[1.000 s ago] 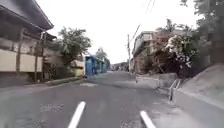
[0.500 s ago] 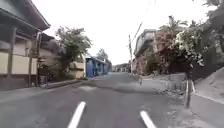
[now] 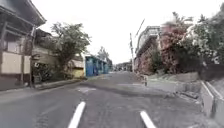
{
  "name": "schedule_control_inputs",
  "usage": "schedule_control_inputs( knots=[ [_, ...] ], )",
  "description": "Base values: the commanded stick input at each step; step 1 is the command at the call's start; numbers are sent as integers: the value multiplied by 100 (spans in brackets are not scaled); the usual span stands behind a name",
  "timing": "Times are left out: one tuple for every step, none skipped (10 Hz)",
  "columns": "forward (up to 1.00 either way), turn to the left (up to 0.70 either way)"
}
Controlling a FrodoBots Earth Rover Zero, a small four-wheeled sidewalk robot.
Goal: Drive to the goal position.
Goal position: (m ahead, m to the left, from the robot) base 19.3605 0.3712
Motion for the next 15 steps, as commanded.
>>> schedule_control_inputs(
  knots=[
    [85,-15],
    [85,-33],
    [85,-34],
    [85,-34],
    [85,-5],
    [85,0],
    [85,0],
    [85,0],
    [85,0],
    [85,0],
    [85,0],
    [85,0],
    [85,0],
    [85,0],
    [85,0]
  ],
)
